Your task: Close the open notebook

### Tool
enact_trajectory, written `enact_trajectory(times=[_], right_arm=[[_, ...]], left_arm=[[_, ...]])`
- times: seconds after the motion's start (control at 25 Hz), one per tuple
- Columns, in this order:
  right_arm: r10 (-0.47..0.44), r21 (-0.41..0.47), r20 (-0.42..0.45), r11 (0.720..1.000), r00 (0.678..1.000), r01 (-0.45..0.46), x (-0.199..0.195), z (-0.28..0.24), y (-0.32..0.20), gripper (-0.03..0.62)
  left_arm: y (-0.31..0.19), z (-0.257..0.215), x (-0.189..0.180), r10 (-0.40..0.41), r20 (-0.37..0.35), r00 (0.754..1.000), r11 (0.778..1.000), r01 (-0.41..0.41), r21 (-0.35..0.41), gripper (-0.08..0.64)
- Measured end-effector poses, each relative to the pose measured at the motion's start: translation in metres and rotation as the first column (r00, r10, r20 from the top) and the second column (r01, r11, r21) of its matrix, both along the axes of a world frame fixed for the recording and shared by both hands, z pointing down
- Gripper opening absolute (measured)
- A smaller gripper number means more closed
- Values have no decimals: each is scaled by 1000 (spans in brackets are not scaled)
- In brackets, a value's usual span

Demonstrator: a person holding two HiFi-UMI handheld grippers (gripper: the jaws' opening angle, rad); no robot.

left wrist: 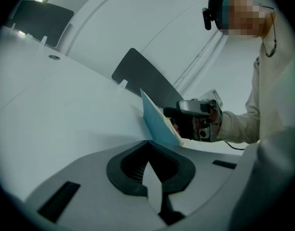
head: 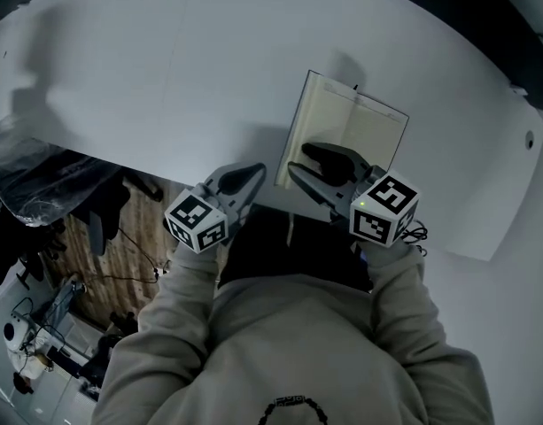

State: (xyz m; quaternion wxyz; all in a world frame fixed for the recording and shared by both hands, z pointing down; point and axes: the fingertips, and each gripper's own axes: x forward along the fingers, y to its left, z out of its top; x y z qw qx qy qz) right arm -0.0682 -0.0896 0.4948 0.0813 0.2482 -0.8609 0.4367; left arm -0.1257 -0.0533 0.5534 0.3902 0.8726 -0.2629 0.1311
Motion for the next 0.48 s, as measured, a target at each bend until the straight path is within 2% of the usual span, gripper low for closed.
enact_trajectory(times=[0.48], right_arm=[[-67,-39,-24,997,997,66,-28,27,-12,187]], left_arm=[[-16,-3,-42,-92,12,996,996,92,7,3]])
